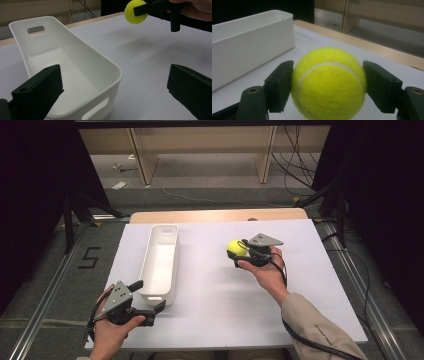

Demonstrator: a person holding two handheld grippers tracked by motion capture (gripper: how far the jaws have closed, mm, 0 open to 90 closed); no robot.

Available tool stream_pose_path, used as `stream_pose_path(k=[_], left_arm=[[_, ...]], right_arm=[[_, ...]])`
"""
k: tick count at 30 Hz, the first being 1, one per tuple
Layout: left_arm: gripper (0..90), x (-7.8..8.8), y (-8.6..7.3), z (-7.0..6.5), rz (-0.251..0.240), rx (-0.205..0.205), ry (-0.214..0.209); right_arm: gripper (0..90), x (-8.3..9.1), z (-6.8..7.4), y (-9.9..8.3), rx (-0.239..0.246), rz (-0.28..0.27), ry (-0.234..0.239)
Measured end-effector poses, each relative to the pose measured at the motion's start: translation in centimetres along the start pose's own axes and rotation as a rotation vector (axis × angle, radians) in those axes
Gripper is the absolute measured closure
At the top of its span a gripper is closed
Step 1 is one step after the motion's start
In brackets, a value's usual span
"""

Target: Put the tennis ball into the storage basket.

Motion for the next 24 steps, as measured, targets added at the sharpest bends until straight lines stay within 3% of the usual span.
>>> stream_pose_path(k=[24], left_arm=[[0.0, 0.0, 0.0, 0.0, -0.002, -0.002, -0.001]], right_arm=[[28.1, -1.2, 2.4, 1.3, 0.018, -0.031, 0.054]])
Point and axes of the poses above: each handheld gripper's, and its own axes: x roughly backward along the jaws, y roughly out of its top, z roughly to its left, the point moved 1 cm from there along -x, roughly forward along the jaws, and after that the axes turned 4 degrees about -y, right-handed, at the moved point
